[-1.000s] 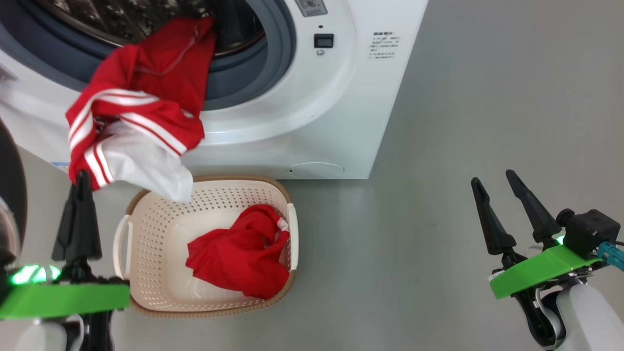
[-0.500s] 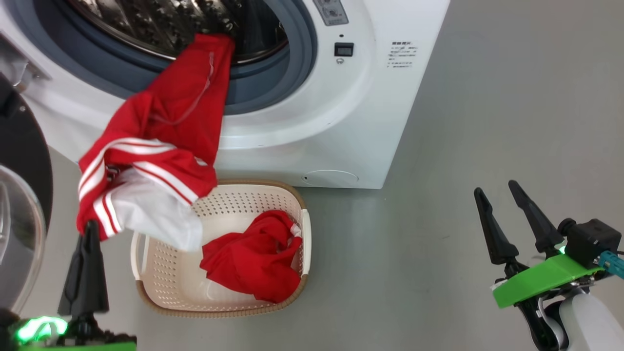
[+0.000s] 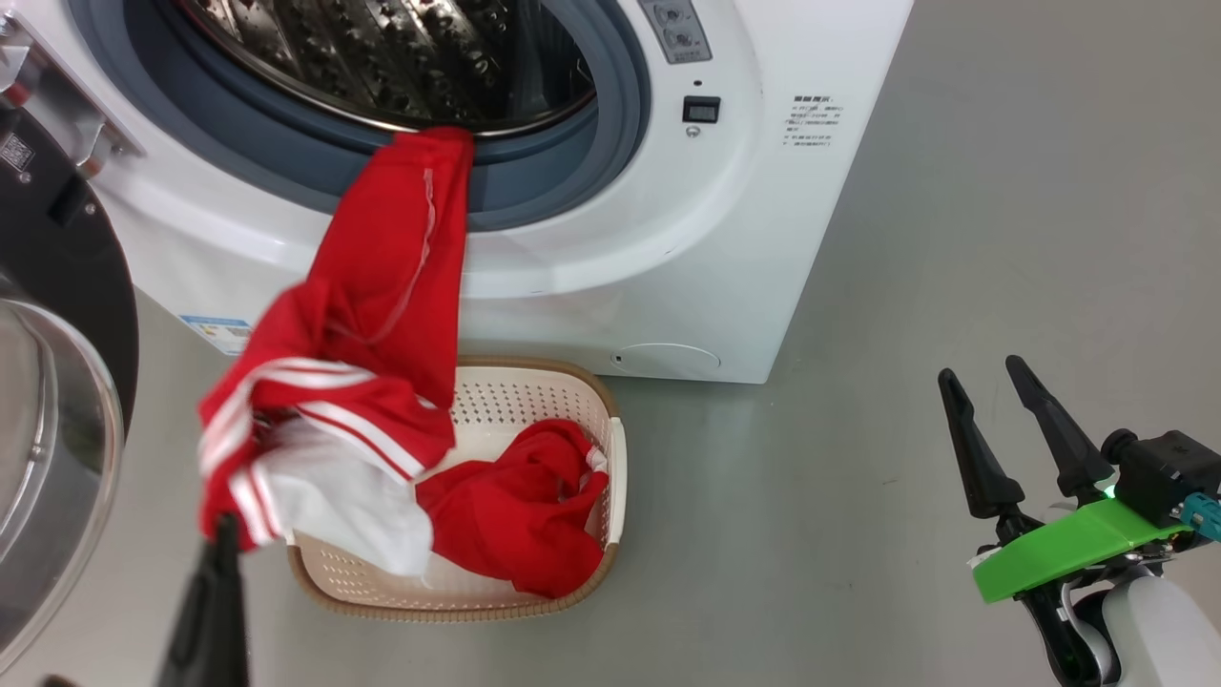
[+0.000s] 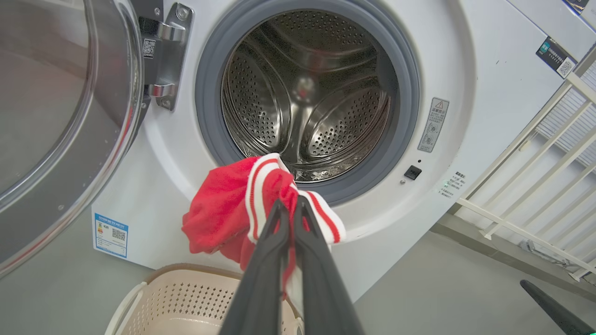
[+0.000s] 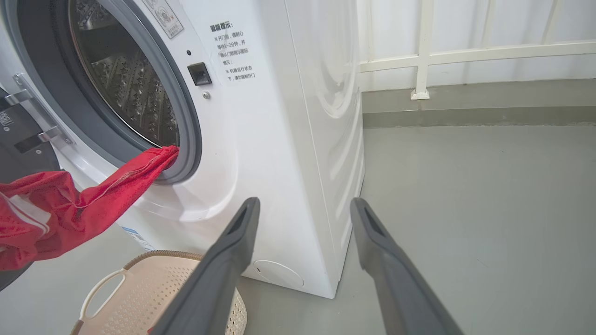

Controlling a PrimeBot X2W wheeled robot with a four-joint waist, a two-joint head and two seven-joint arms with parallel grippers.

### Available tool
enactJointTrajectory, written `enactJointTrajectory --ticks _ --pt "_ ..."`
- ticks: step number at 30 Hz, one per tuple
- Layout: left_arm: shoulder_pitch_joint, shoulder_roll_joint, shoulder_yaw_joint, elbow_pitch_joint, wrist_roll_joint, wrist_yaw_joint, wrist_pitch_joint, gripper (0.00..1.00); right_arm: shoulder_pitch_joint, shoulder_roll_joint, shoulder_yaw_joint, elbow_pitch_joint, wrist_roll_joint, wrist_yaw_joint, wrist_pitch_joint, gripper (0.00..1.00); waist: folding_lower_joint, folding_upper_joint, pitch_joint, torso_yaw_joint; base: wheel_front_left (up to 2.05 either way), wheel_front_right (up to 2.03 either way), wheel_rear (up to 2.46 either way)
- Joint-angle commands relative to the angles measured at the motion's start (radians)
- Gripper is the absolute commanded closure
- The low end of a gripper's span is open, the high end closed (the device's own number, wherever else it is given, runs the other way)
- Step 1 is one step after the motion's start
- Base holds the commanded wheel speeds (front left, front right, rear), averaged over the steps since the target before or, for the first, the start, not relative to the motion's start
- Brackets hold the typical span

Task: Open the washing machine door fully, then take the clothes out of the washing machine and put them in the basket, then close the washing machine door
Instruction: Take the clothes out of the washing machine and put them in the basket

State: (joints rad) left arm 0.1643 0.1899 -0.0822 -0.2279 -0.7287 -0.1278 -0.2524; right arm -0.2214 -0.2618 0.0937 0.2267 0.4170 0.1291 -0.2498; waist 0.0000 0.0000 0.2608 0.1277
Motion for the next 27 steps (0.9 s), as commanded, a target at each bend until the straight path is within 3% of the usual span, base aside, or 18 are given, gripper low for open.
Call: enactJointTrajectory --ticks 1,7,17,27 --pt "-0.014 0.018 0.027 -0.013 -0.003 -0.003 -0.009 1.00 0.021 -0.014 0.022 -0.023 0.008 0.002 -0.012 0.00 0.0000 0.0000 0.001 0.000 0.00 0.00 0.00" --pt "-0.083 0.028 -0.084 0.136 -0.002 -0.003 -0.009 1.00 -0.002 -0.017 0.033 -0.025 0.009 0.002 -0.012 0.00 0.0000 0.0000 0.026 -0.010 0.00 0.00 0.00" --pt "-0.333 0.030 -0.268 0.612 -0.063 -0.003 -0.009 1.00 -0.018 0.001 0.047 -0.023 0.006 0.002 -0.012 0.00 0.0000 0.0000 0.058 -0.060 0.00 0.00 0.00" --pt "-0.534 0.027 -0.439 0.963 -0.143 -0.003 -0.009 1.00 -0.032 0.010 0.060 -0.023 0.005 0.002 -0.012 0.00 0.0000 0.0000 0.091 -0.107 0.00 0.00 0.00"
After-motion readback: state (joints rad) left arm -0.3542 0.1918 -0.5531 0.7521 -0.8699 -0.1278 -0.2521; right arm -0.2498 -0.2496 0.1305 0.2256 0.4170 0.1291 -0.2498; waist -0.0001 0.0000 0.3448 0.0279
